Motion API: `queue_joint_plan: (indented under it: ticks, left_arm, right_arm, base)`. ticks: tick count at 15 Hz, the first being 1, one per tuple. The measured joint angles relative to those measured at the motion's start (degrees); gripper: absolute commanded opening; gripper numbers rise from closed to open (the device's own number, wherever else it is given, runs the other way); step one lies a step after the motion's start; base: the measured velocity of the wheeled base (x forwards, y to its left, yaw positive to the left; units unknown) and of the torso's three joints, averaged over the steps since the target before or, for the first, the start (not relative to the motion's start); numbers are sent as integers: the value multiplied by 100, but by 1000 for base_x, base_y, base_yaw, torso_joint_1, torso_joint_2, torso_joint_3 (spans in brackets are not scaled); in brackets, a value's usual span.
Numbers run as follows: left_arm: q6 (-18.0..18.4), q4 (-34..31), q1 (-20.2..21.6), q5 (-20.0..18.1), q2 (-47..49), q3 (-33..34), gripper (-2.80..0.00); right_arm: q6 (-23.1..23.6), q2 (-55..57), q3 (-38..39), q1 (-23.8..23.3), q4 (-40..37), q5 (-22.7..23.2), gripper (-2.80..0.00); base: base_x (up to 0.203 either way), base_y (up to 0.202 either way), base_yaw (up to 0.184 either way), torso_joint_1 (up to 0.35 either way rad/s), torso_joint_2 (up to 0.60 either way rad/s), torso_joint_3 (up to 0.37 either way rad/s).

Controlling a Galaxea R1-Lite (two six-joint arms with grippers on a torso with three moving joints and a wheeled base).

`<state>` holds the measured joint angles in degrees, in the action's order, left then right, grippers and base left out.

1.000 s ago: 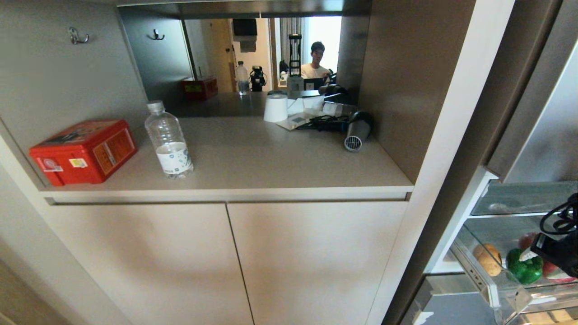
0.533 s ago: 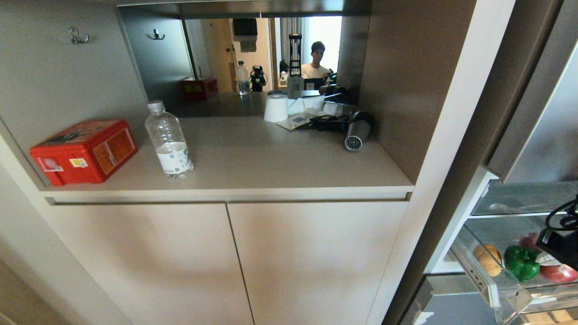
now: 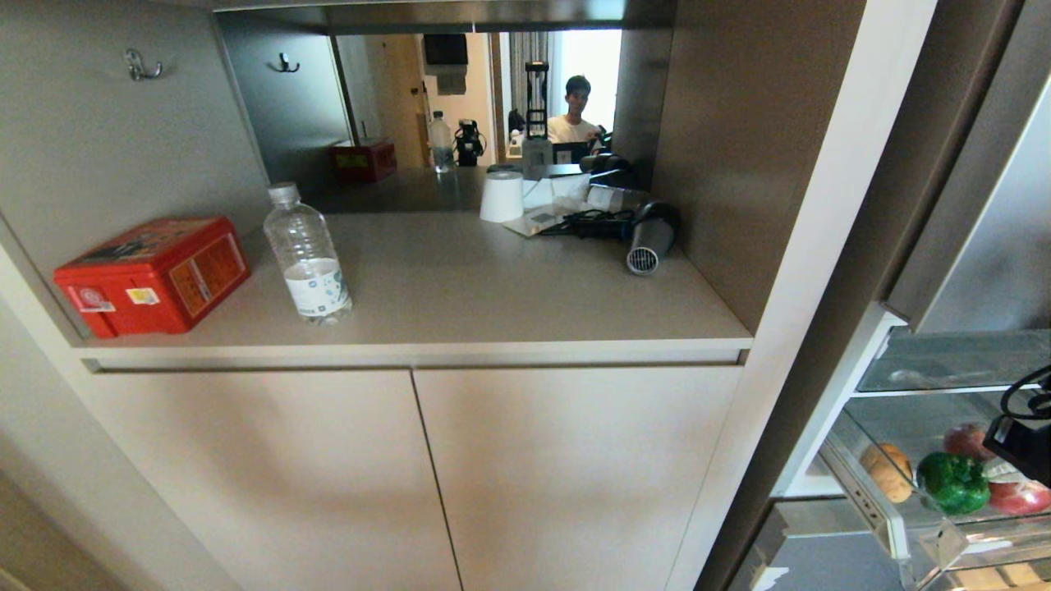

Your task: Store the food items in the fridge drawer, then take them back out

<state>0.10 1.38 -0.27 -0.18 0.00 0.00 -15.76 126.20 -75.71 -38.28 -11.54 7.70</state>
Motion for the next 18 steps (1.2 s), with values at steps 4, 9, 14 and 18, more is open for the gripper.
queue_joint_plan:
  ticks: [4, 9, 14, 18]
  left_arm:
    - [0, 0, 0, 0, 0, 0, -280]
    - [0, 0, 2, 0, 0, 0, -280]
    - [0, 0, 0, 0, 0, 0, -280]
    - [0, 0, 0, 2, 0, 0, -280]
  right_arm:
    - [12, -35, -18, -92, 6, 16, -280]
    - [23, 81, -123, -185, 10, 68, -280]
    - [20, 405, -343, -192, 5, 57, -280]
    - [31, 665, -504, -185, -13, 42, -280]
  base:
    - [0, 0, 0, 0, 0, 0]
    - [0, 0, 0, 0, 0, 0]
    - [0, 0, 0, 0, 0, 0]
    - [0, 0, 0, 0, 0, 0]
